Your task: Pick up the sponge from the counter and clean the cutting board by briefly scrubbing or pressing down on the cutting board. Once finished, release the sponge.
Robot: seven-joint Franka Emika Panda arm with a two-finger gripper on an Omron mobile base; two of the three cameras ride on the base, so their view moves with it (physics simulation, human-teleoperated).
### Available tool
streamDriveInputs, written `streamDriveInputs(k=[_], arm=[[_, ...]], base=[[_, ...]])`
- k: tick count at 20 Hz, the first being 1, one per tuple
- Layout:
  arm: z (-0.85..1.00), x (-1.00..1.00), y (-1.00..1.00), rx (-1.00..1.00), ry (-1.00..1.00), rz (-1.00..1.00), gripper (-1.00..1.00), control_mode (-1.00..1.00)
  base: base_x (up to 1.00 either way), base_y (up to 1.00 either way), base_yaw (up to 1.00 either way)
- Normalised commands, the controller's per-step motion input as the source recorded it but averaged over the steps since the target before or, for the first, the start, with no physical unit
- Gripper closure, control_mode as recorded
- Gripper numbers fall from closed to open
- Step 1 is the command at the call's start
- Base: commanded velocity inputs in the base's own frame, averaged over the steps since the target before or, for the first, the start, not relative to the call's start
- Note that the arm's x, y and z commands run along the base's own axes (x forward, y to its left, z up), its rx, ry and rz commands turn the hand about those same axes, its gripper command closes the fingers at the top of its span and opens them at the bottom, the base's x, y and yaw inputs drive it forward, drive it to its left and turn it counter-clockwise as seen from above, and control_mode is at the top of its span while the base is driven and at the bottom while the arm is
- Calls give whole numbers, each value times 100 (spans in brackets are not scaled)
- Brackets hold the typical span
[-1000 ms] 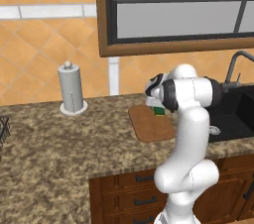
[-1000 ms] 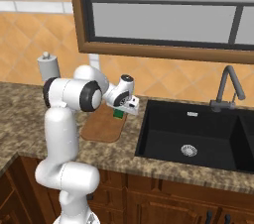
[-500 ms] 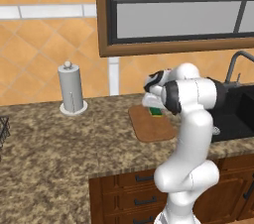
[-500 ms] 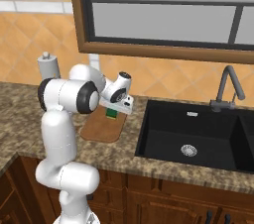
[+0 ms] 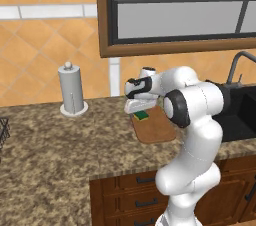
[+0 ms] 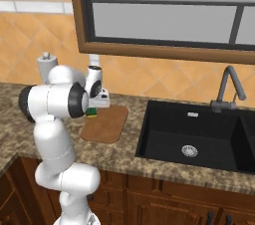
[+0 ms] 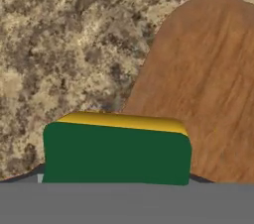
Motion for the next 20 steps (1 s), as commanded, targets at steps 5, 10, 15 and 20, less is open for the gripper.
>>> streamDriveInputs(k=[5, 10, 15, 20], arm=[[0, -45, 100, -3, 0, 39, 100, -100], [-23, -47, 93, 3, 1, 44, 100, -100], [-20, -9, 57, 5, 2, 33, -100, -100], [-1, -21, -8, 9, -1, 4, -100, -100]], base=[[0, 0, 0], [0, 0, 0], [0, 0, 0], [0, 0, 0]])
